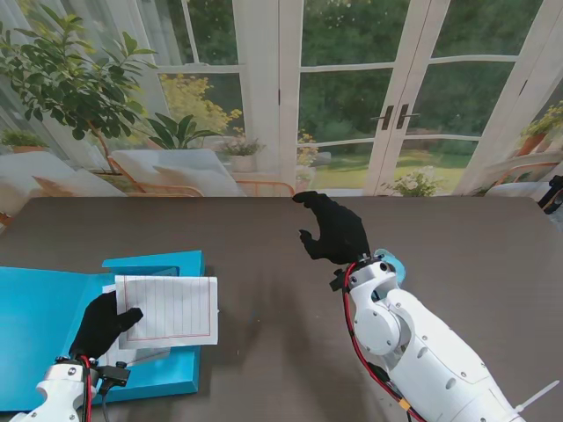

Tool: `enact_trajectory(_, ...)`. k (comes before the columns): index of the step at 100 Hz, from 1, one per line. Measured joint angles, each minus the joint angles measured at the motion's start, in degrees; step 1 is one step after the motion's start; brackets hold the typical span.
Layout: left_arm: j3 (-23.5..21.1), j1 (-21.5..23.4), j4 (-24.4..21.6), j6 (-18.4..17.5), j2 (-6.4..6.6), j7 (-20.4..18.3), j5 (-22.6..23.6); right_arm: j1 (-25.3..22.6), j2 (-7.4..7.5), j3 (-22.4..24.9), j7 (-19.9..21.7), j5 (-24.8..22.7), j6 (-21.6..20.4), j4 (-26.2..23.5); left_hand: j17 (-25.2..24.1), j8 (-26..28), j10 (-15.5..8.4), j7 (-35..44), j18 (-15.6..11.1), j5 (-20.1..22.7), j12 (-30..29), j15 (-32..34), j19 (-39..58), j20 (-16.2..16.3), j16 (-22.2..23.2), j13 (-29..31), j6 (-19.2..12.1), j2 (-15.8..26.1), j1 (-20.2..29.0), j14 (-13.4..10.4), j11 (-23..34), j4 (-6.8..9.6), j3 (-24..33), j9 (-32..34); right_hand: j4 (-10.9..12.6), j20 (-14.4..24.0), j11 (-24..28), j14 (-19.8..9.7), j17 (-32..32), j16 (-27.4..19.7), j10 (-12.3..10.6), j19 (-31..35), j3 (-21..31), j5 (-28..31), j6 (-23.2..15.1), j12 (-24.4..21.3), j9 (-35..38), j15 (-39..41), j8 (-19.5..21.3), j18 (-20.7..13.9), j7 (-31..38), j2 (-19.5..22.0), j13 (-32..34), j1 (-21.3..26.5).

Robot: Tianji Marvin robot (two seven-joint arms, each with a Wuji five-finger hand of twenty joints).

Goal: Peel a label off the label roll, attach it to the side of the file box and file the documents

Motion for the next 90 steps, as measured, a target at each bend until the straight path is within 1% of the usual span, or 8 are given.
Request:
enact_trajectory(6, 0.0, 0.0, 0.5, 2.0, -0.33, 1.8, 2.0, -0.1, 0.03, -0.2, 0.1, 0.0, -0.2, 0.0, 0.0, 0.0, 0.0, 0.0, 0.0, 0.0, 0.1, 0.0, 0.0, 0.0, 0.1, 0.0, 0.0, 0.0, 0.1, 0.0, 0.0, 0.0, 0.0, 0.0, 0.0, 0.0, 0.0, 0.0, 0.0, 0.0, 0.0, -0.3, 0.0, 0.0, 0.0, 0.0, 0.0, 0.0, 0.0, 0.0, -0.1, 0.0, 0.0, -0.8)
enact_trajectory(14, 0.0, 0.1, 0.9, 4.2, -0.69, 3.3, 4.7, -0.2, 0.03, -0.3, 0.3, 0.1, -0.5, 0.0, 0.0, 0.0, 0.1, 0.0, 0.0, -0.2, 0.1, 0.0, 0.0, 0.0, 0.1, 0.0, 0.2, 0.0, 0.4, 0.0, 0.0, 0.01, 0.0, 0.0, 0.0, 0.0, 0.0, 0.0, 0.0, 0.0, 0.0, -0.3, 0.0, 0.0, 0.0, 0.0, 0.0, -0.1, 0.0, 0.0, -0.1, 0.0, 0.0, -0.6)
enact_trajectory(27, -0.1, 0.5, 1.0, 6.6, -1.21, 6.2, 5.4, -0.3, 0.03, -0.3, 0.7, 0.8, -0.6, 0.1, -0.1, 0.0, 0.1, 0.2, 0.0, -0.3, 0.7, 0.0, 0.0, 0.0, 0.1, -0.1, 0.2, 0.0, 0.4, 0.0, 0.0, 0.01, 0.0, 0.0, 0.0, 0.0, 0.0, 0.0, 0.0, 0.0, 0.0, -0.3, 0.0, 0.0, 0.0, 0.0, 0.0, -0.1, 0.0, 0.0, -0.1, 0.0, 0.0, -0.6)
enact_trajectory(41, -0.6, 0.7, 0.9, 12.2, -1.88, 8.5, 7.6, -0.5, 0.03, -0.3, 0.8, 0.9, -1.0, 0.2, -0.2, 0.1, 0.1, 0.5, 0.0, -0.8, 0.9, 0.1, 0.0, 0.0, 0.1, -0.2, 0.4, 0.0, 0.5, 0.0, 0.0, 0.02, 0.0, 0.0, 0.0, 0.0, 0.0, 0.0, 0.0, 0.0, 0.0, -0.3, 0.0, 0.0, 0.0, 0.0, 0.0, -0.1, 0.0, 0.0, -0.1, 0.0, 0.0, -0.6)
enact_trajectory(59, -2.7, 0.9, 0.6, 15.8, -2.47, 8.6, 7.7, -0.7, 0.03, -0.4, 1.3, 1.3, -1.5, 0.2, -0.2, 0.2, 0.1, 0.6, 0.0, -0.9, 1.5, 0.2, 0.0, 0.0, 0.2, -0.2, 0.4, 0.0, 0.5, 0.0, 0.1, 0.02, 0.8, 0.0, 0.0, 0.0, 0.0, 0.0, 0.0, 0.0, 0.0, -0.3, 0.0, 0.0, 0.0, 0.0, 0.0, -0.1, 0.0, 0.0, -0.1, 0.0, 0.0, -0.6)
enact_trajectory(78, -5.1, 0.7, 0.6, 19.9, -2.47, 7.3, 8.7, -0.9, 0.06, -0.4, 1.5, 1.2, -1.7, 0.4, -0.3, 0.5, 0.1, 0.7, 0.0, -1.1, 1.6, 0.7, 0.0, 0.2, 0.2, -1.0, 0.5, 0.0, 1.0, 0.0, 0.2, 0.09, 1.4, -0.1, 0.0, 0.0, 0.0, 0.0, 0.0, 0.0, 0.0, -0.3, 0.0, 0.0, 0.0, 0.0, 0.0, -0.1, 0.0, 0.0, -0.1, 0.1, 0.0, -0.6)
enact_trajectory(83, -5.5, 0.6, 0.6, 21.5, -2.44, 6.9, 9.1, -0.9, 0.09, -0.4, 1.7, 1.2, -1.7, 0.5, -0.3, 0.6, 0.1, 0.7, 0.0, -1.2, 1.6, 0.7, 0.0, 0.2, 0.2, -1.0, 0.5, 0.0, 1.0, 0.0, 0.2, 0.12, 1.4, -0.1, 0.0, 0.0, 0.0, 0.0, 0.0, 0.0, 0.0, -0.3, 0.0, 0.0, 0.0, 0.0, 0.0, -0.2, 0.0, 0.0, -0.1, 0.1, 0.0, -0.6)
enact_trajectory(90, -6.2, 0.5, 0.4, 24.6, -2.4, 6.0, 9.2, -1.0, 0.12, -0.4, 2.0, 1.3, -1.7, 0.5, -0.5, 0.6, 0.1, 0.7, 0.0, -1.3, 1.6, 0.8, 0.0, 0.3, 0.2, -1.4, 0.5, 0.0, 1.0, 0.1, 0.2, 0.12, 1.4, -0.1, 0.0, 0.0, 0.0, 0.0, 0.0, 0.0, 0.0, -0.3, 0.0, 0.0, 0.0, 0.0, 0.0, -0.2, 0.0, 0.0, -0.1, 0.1, 0.0, -0.6)
